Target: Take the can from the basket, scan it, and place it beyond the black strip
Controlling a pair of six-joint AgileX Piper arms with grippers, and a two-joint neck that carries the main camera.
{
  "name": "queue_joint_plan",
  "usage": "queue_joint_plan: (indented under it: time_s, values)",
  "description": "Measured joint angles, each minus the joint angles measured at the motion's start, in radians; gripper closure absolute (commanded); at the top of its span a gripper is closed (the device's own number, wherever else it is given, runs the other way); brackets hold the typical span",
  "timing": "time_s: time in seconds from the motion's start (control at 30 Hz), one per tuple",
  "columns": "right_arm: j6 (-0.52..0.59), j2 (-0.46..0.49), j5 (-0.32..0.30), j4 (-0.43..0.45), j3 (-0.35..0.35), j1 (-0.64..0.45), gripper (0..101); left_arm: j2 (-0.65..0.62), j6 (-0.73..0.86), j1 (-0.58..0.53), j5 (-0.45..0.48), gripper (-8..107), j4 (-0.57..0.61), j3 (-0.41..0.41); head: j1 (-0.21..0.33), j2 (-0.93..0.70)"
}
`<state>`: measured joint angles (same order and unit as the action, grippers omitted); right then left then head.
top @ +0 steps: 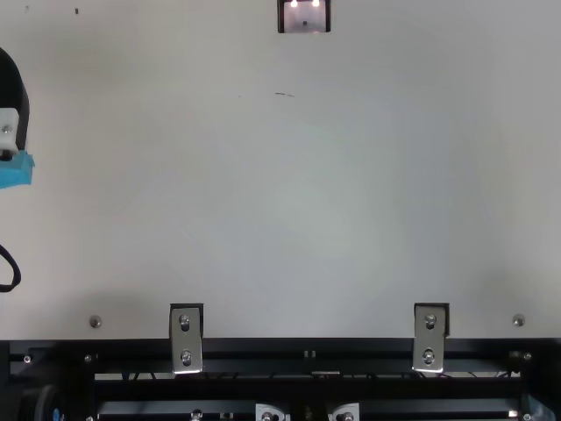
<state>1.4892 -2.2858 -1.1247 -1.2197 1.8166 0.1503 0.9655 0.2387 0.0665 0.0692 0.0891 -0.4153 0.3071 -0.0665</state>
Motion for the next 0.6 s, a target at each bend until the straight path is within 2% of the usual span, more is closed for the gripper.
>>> queue_joint_plan:
  time_s: [0.3, 0.6]
  values:
    - [0.003, 0.032, 0.009, -0.002, -0.029, -0.014, 101, 0.000, 0.000, 0.000, 0.000, 9, 0.000, 0.000, 0.000, 0.000]
    - [0.038, 0.137, 0.036, -0.016, -0.138, -0.070, 101, 0.000, 0.000, 0.000, 0.000, 9, 0.000, 0.000, 0.000, 0.000]
